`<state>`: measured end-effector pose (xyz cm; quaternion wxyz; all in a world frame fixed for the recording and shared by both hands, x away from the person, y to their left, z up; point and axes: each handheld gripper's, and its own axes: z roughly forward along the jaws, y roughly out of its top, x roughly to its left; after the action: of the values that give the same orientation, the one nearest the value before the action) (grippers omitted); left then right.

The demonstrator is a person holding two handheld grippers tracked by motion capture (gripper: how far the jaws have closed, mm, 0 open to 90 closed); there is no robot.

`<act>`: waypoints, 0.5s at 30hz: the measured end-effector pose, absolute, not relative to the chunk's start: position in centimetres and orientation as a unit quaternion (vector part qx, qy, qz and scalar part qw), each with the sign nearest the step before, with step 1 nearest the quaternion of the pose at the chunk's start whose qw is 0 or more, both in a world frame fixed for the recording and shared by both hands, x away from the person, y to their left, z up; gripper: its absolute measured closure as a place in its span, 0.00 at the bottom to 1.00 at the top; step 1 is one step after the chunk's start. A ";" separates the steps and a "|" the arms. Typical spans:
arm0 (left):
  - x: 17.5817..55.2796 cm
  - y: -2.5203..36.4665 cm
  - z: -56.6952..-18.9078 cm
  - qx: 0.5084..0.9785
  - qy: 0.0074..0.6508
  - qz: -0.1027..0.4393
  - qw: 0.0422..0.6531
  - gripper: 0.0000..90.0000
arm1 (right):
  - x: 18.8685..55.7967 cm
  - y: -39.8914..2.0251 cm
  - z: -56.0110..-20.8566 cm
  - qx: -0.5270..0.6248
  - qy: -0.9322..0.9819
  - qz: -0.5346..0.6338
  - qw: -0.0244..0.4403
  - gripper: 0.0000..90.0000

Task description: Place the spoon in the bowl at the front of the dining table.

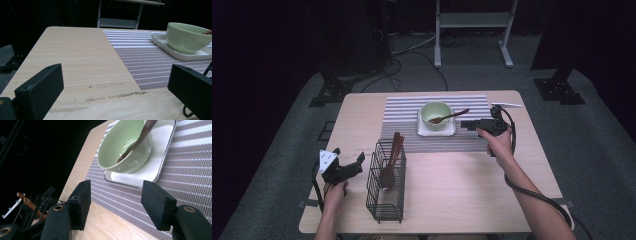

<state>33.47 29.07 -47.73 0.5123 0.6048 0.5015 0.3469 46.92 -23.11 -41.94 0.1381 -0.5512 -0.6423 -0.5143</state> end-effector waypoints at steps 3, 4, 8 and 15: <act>33.5 29.1 -47.7 0.605 0.501 0.348 0.512 0.00 | 46.6 -22.9 -42.1 -0.546 -0.648 -0.511 0.143 0.42; 33.5 29.1 -47.7 0.606 0.500 0.349 0.512 0.00 | 46.4 -22.8 -42.2 -0.545 -0.651 -0.507 0.146 0.42; 33.5 29.1 -47.7 0.604 0.502 0.347 0.512 0.00 | 45.9 -22.5 -42.5 -0.538 -0.659 -0.504 0.151 0.41; 33.5 29.1 -47.7 0.604 0.501 0.348 0.512 0.00 | 45.2 -22.2 -42.5 -0.527 -0.669 -0.501 0.154 0.40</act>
<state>33.46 29.07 -47.74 0.5123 0.6042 0.5013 0.3481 45.17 -22.24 -42.47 0.1538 -0.5270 -0.6689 -0.5011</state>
